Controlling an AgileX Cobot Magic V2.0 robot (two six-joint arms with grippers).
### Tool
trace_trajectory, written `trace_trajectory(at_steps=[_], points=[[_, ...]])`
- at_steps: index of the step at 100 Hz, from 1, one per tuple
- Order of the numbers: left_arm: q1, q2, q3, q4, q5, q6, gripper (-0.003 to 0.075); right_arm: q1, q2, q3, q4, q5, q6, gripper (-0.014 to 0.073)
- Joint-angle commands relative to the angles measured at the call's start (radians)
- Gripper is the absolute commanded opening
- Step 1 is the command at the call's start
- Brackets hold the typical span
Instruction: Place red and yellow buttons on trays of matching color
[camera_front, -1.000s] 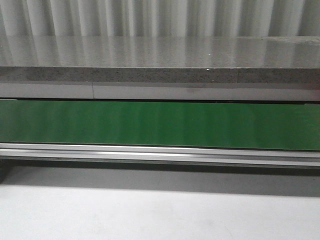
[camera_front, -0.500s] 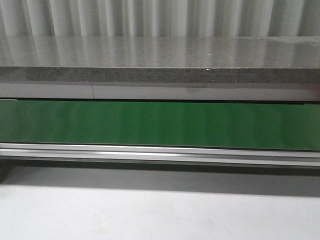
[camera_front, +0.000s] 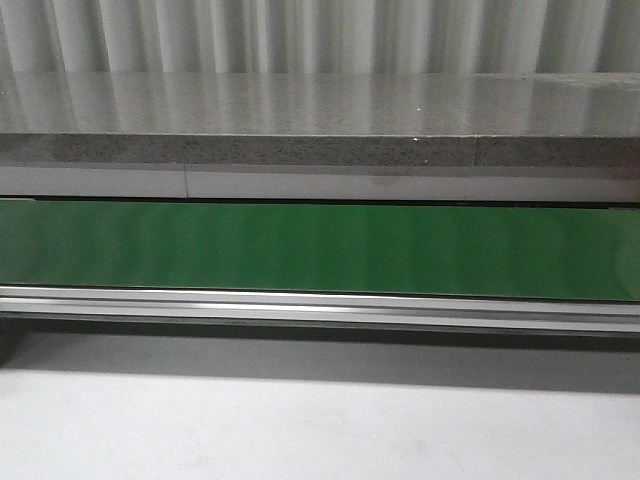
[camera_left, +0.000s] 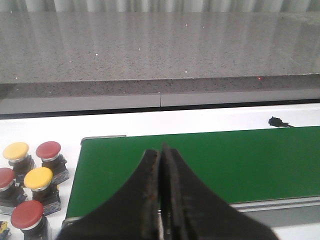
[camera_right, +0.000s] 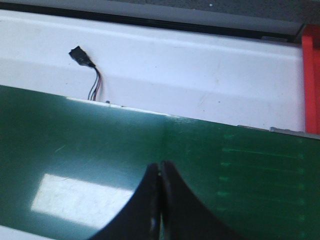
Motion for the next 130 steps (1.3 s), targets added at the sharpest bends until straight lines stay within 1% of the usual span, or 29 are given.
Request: trace_trajectory(at_steps=[1,26,37,58,73,88,108,122,130], points=[[-0.009,0.007,-0.024,-0.013,-0.069,0.002,-0.002,0.02,-0.088,0.014,-0.008,-0.05,-0.012,-0.0065],[-0.009,0.007,-0.024,-0.013,-0.069,0.002,-0.002,0.034,-0.308,0.126,-0.01,-0.051,-0.012,-0.0065],[-0.009,0.007,-0.024,-0.013,-0.069,0.002,-0.002,0.034,-0.433,0.185,-0.01,-0.048,-0.012,-0.0065],[-0.009,0.007,-0.024,-0.013,-0.071,0.002,-0.002,0.034,-0.668,0.273,-0.01,0.013,-0.012,-0.0065],[-0.009,0.007,-0.024,-0.013,-0.083,0.002,-0.002,0.034,-0.788,0.294,-0.01,0.074,-0.012,-0.0065],[-0.009,0.007,-0.024,-0.013,-0.138,0.002,-0.002,0.034,-0.835,0.296,-0.01,0.098,-0.012,-0.0065],[-0.009,0.043,-0.045,-0.008,-0.12,-0.004,-0.002,0.034,-0.835,0.296,-0.01,0.106,-0.012,-0.0065],[0.006,0.13,-0.092,0.0,-0.064,-0.049,-0.002,0.034,-0.835,0.296,-0.01,0.106,-0.012,-0.0065],[0.031,0.214,-0.137,0.017,0.004,-0.101,-0.002,0.034,-0.835,0.296,-0.01,0.106,-0.012,-0.0065]])
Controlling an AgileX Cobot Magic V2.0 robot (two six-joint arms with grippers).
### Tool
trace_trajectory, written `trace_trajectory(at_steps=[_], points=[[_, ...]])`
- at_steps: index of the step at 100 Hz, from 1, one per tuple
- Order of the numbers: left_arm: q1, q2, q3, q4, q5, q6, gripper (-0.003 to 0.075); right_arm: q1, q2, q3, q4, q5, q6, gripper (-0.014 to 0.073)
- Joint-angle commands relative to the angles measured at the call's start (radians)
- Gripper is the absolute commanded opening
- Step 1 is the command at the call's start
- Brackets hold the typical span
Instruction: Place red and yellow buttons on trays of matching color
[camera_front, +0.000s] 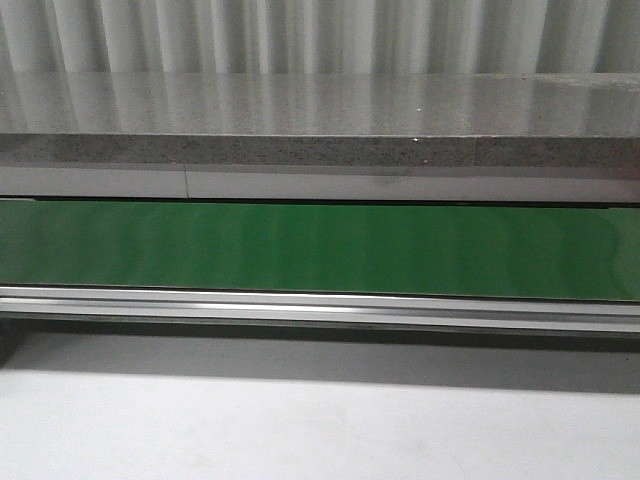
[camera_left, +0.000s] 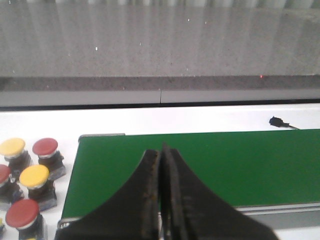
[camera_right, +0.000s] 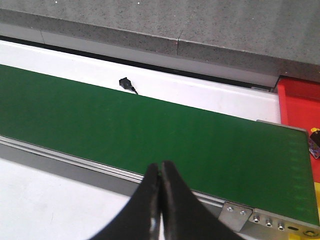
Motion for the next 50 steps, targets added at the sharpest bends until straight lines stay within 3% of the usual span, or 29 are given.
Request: trace_trajectory(at_steps=[1,10,17,24,39,44,50], points=[[0.025,0.093,-0.074,0.013,-0.012,-0.061,-0.002,0.0,0.008,-0.024,0.001,-0.066,-0.012,-0.0065],[0.062,0.197,-0.128,0.02,0.068,-0.072,-0.0013,0.0,0.008,-0.024,0.001,-0.066,-0.012,-0.0065],[0.097,0.276,-0.164,0.02,0.11,-0.072,0.0036,0.0,0.008,-0.024,0.001,-0.066,-0.012,-0.0065],[0.132,0.349,-0.193,0.02,0.128,-0.072,0.0137,0.0,0.008,-0.024,0.001,-0.066,-0.012,-0.0065],[0.204,0.476,-0.248,0.02,0.15,-0.072,0.0439,0.0,0.008,-0.024,0.001,-0.066,-0.012,-0.0065],[0.228,0.508,-0.267,0.02,0.172,-0.072,0.0503,0.0,0.008,-0.024,0.001,-0.066,-0.012,-0.0065],[0.257,0.558,-0.294,0.02,0.22,-0.074,0.0526,0.0,0.008,-0.024,0.001,-0.066,-0.012,-0.0065]])
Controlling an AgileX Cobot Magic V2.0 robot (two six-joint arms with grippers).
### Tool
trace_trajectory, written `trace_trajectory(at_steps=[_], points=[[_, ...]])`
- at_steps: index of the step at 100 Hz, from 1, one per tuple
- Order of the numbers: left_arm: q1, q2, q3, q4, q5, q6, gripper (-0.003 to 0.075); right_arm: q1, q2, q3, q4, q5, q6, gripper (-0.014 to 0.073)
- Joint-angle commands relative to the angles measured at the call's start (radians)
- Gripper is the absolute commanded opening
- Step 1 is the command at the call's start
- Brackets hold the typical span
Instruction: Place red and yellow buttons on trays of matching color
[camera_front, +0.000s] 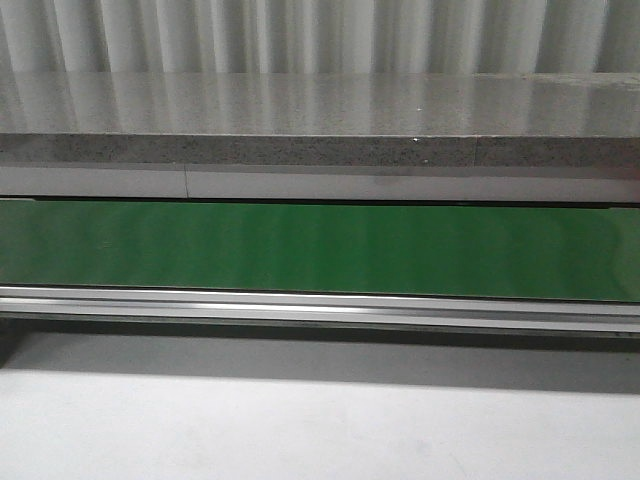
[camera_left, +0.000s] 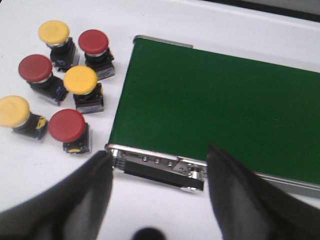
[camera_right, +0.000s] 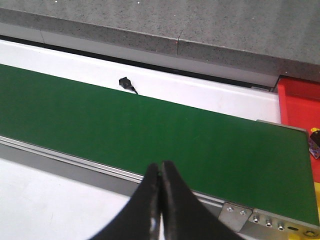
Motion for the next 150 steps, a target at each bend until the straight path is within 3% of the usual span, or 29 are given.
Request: trace_trajectory(at_steps=[1,27,41,113,150], points=[[0.041,0.051,-0.07,-0.001,0.015,-0.014,0.0525,0.0,0.008,-0.024,0.001,-0.066,-0.01,-0.0065],[0.194,0.258,-0.199,-0.001,0.231,-0.014,0.0505,0.0,0.008,-0.024,0.001,-0.066,-0.01,-0.0065],[0.249,0.354,-0.238,-0.007,0.268,-0.014,0.0492,0.0,0.008,-0.024,0.001,-0.066,-0.01,-0.0065],[0.281,0.702,-0.368,-0.067,0.196,-0.088,0.0492,0.0,0.008,-0.024,0.001,-0.066,-0.01,-0.0065],[0.281,0.782,-0.388,-0.067,0.134,-0.088,0.049,0.0,0.008,-0.024,0.001,-0.066,-0.01,-0.0065]])
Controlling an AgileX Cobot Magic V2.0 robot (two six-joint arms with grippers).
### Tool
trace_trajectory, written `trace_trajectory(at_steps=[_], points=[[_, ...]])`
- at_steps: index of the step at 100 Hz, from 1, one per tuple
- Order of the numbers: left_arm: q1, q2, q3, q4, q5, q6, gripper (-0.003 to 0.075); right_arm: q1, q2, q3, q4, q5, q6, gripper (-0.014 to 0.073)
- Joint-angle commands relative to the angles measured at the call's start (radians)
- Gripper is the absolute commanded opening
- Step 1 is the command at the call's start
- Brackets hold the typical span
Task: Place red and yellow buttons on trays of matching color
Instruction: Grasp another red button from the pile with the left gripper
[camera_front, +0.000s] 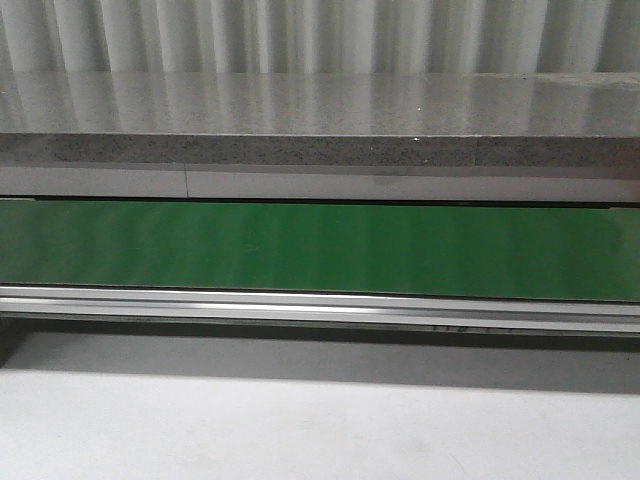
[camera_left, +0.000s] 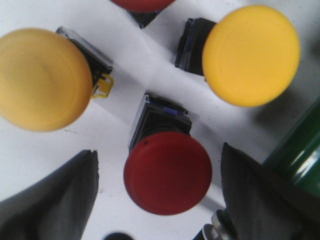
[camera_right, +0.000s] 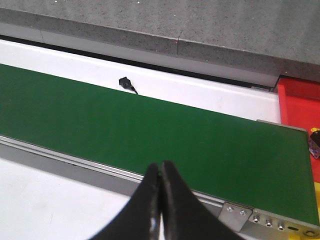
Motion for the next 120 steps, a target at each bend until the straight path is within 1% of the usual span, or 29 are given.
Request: trace_trajectory(at_steps=[1,9,13,34,40,55,68,79,98,113,120], points=[[0.003,-0.039,-0.029,-0.016,-0.037,-0.01,0.0489,0.0,0.008,-0.024,0.001,-0.066,-0.01,-0.0065],[0.003,-0.039,-0.029,-0.016,-0.046,-0.01,0.0456,0.0,0.008,-0.024,0.001,-0.066,-0.01,-0.0065],[0.003,-0.039,-0.029,-0.016,-0.048,-0.01,0.0424,0.0,0.008,-0.024,0.001,-0.066,-0.01,-0.0065],[0.003,-0.039,-0.029,-0.011,-0.052,-0.01,0.0199,0.0,0.008,-0.024,0.001,-0.066,-0.01,-0.0065],[0.003,-0.041,-0.029,-0.004,-0.052,-0.008,0.0166,0.0,0.008,-0.024,0.001,-0.066,-0.01,-0.0065],[0.003,-0.096,-0.029,0.014,-0.054,0.004,0.0155,0.0,0.008,-0.024,0.001,-0.066,-0.01,-0.0065],[0.003,-0.199,-0.029,0.022,-0.054,0.047,0.0155,0.0,0.008,-0.024,0.001,-0.066,-0.01,-0.0065],[-0.019,-0.285,-0.029,0.022,-0.045,0.057,0.0155,0.0,0.008,-0.024,0.001,-0.066,-0.01,-0.0065],[-0.116,-0.362,-0.029,0.024,-0.019,0.091,0.0155,0.0,0.008,-0.024,0.001,-0.066,-0.01,-0.0065],[-0.229,-0.351,-0.029,0.024,0.011,0.127,0.0155,0.0,0.008,-0.024,0.001,-0.066,-0.01,-0.0065],[-0.263,-0.333,-0.029,0.024,0.011,0.127,0.0155,0.0,0.008,-0.024,0.001,-0.066,-0.01,-0.0065]])
